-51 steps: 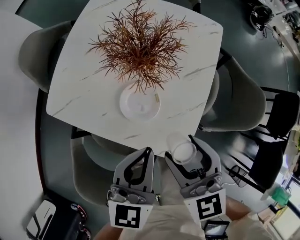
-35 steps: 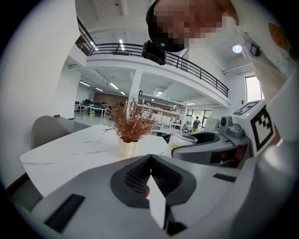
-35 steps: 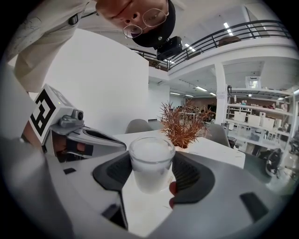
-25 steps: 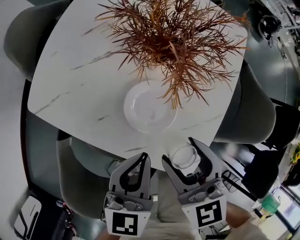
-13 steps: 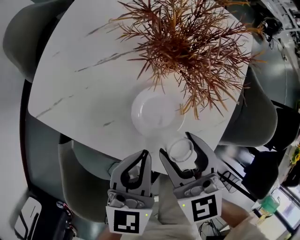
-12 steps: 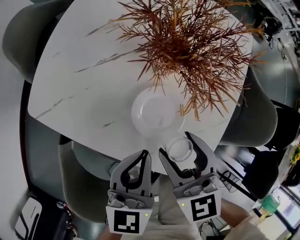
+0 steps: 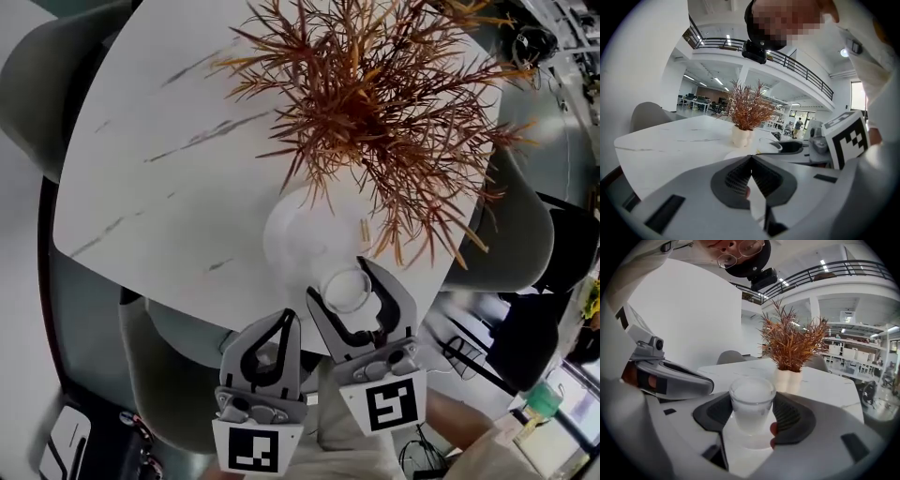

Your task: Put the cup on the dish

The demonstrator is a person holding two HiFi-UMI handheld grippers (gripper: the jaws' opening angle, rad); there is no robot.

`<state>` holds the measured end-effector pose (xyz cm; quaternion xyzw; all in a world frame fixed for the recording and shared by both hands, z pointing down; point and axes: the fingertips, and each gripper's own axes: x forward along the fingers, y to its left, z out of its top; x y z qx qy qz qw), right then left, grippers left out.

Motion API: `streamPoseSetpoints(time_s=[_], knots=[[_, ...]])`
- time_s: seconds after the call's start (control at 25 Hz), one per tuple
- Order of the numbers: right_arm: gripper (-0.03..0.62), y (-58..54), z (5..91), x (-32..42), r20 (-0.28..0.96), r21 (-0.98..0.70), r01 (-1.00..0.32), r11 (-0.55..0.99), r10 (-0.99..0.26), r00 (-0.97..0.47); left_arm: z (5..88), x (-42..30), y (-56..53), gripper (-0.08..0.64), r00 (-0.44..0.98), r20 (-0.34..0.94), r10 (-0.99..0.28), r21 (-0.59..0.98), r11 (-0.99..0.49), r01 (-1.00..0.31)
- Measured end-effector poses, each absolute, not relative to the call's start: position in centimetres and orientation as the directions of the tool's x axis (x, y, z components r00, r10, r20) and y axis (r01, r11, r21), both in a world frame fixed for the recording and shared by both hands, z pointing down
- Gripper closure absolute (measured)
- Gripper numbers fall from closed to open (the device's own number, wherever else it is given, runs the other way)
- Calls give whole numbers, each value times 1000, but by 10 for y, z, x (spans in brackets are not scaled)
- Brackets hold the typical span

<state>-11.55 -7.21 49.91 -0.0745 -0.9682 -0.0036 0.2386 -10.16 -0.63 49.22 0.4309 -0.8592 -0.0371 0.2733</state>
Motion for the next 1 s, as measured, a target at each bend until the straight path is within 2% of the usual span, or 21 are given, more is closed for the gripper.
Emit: streamPoseSetpoints(time_s=[1.0], knots=[[327, -78, 523, -137, 487, -16, 82, 997, 79, -870, 499, -108, -8, 557, -476, 441, -761, 300, 625, -721]])
